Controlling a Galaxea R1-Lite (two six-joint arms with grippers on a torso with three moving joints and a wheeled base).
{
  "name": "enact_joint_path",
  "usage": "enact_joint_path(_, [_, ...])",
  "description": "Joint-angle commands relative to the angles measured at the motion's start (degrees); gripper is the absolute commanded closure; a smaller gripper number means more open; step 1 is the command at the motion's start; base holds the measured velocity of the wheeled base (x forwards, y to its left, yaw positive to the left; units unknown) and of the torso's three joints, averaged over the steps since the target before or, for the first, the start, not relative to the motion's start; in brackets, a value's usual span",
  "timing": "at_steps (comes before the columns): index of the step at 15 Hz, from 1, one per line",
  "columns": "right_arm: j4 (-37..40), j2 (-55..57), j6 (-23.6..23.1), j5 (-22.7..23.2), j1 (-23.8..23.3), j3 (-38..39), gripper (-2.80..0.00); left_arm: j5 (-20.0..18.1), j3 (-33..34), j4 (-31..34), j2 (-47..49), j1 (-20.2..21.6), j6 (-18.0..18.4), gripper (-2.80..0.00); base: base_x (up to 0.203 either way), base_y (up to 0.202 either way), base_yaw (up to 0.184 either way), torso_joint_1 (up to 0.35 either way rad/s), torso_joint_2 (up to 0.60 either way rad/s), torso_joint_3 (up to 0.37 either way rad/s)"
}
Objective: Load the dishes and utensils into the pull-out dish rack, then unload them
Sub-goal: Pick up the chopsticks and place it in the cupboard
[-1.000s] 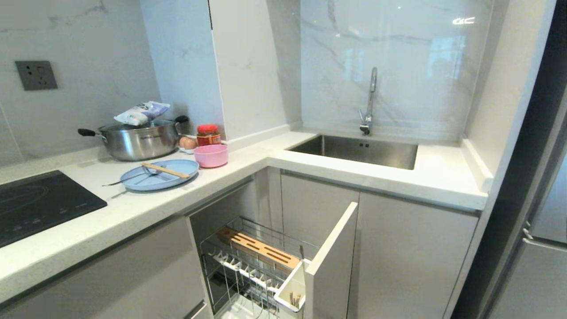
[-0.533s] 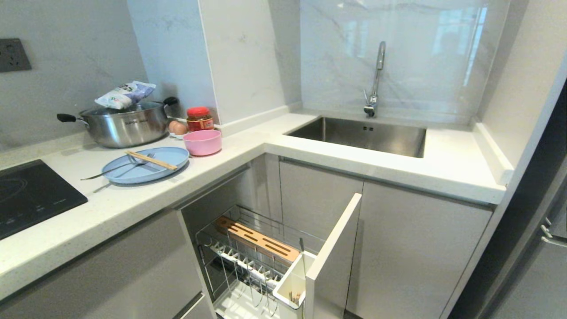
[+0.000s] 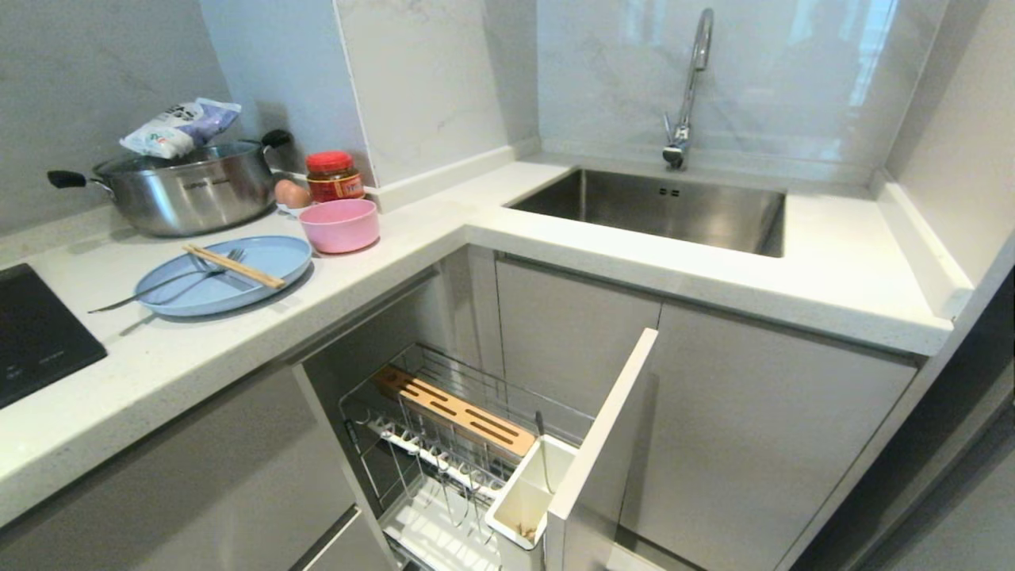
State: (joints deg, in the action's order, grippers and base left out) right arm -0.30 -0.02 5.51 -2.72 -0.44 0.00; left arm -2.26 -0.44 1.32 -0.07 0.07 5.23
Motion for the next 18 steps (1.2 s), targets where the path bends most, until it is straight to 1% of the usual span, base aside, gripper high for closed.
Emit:
enact_joint_path(1, [-0.05, -0.23, 0.03, -0.01, 0.0, 0.0, 0.0, -0.03, 0.0, 0.0, 0.07, 0.01, -0.04, 0.0, 0.0, 0.0, 0.0, 0.003, 0.01, -0.198])
enact_joint_path(18, [-0.05, -0.21, 0.03, -0.01, 0.0, 0.0, 0.0, -0.03, 0.09, 0.0, 0.07, 0.01, -0.04, 0.0, 0.0, 0.0, 0.0, 0.003, 0.0, -0.195])
